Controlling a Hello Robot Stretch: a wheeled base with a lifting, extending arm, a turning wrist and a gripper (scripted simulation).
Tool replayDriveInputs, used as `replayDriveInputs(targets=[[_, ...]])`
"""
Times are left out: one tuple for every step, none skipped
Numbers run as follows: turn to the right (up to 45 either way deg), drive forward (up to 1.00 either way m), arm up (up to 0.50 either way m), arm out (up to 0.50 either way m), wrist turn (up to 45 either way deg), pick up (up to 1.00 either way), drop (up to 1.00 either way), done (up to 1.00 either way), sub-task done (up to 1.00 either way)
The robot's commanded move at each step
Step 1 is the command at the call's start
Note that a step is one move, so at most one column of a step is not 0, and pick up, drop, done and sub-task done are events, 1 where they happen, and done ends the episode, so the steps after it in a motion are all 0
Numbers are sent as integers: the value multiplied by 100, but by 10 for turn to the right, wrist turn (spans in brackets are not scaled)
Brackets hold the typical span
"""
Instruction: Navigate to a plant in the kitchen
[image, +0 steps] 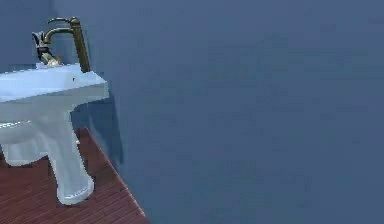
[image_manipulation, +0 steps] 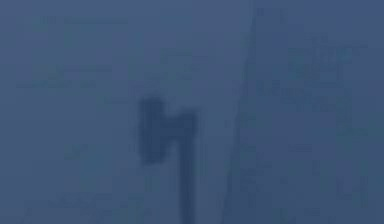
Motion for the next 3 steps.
replayDriveInputs(targets=[[-450, 0, 0, 0, 0, 0, 0, 0, 0], [-450, 0, 0, 0, 0, 0, 0, 0, 0], [-360, 0, 0, 0, 0, 0, 0, 0, 0]])
